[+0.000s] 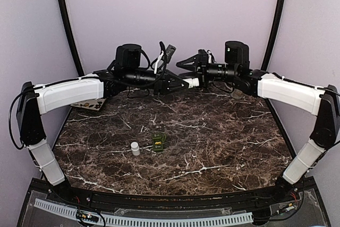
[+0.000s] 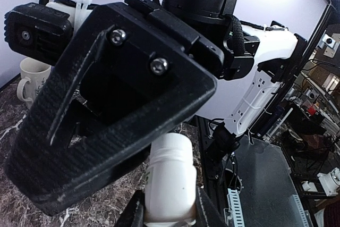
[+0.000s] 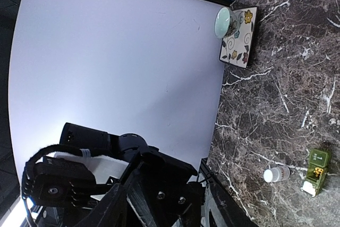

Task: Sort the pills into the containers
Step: Screw the lid of the pill bottle onto the pill bottle, then pass from the left arm to the right

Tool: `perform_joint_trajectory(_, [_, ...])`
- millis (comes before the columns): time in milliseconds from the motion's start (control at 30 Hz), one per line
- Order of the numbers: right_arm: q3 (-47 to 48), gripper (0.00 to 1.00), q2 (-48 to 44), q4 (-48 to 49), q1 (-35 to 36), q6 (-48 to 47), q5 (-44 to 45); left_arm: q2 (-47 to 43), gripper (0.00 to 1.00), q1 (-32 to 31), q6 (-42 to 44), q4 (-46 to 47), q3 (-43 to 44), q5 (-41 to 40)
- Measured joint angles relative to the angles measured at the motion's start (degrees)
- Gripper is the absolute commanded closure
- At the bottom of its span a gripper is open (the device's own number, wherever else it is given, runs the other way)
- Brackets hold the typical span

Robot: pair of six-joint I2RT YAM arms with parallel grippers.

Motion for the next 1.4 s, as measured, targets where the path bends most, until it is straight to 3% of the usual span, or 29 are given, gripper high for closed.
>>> perform_joint_trajectory(600, [0.8,0.42,-6.8,-12.0,0.1,-16.3,7.2,0.0,1.00,2.8,-10.5,7.3,-3.1,4.2])
perform_joint_trajectory(1000, [1.6,0.36,-11.6,-23.7,0.1,-35.7,13.8,3.1,1.00,7.1,-33.4,26.3,-7.5,16.2])
perform_joint_trajectory(1400, [1.6,0.35,-11.5,-25.5,0.1,-38.6,10.4,7.9,1.00,7.1,-45.3,35.2,-7.3,21.9])
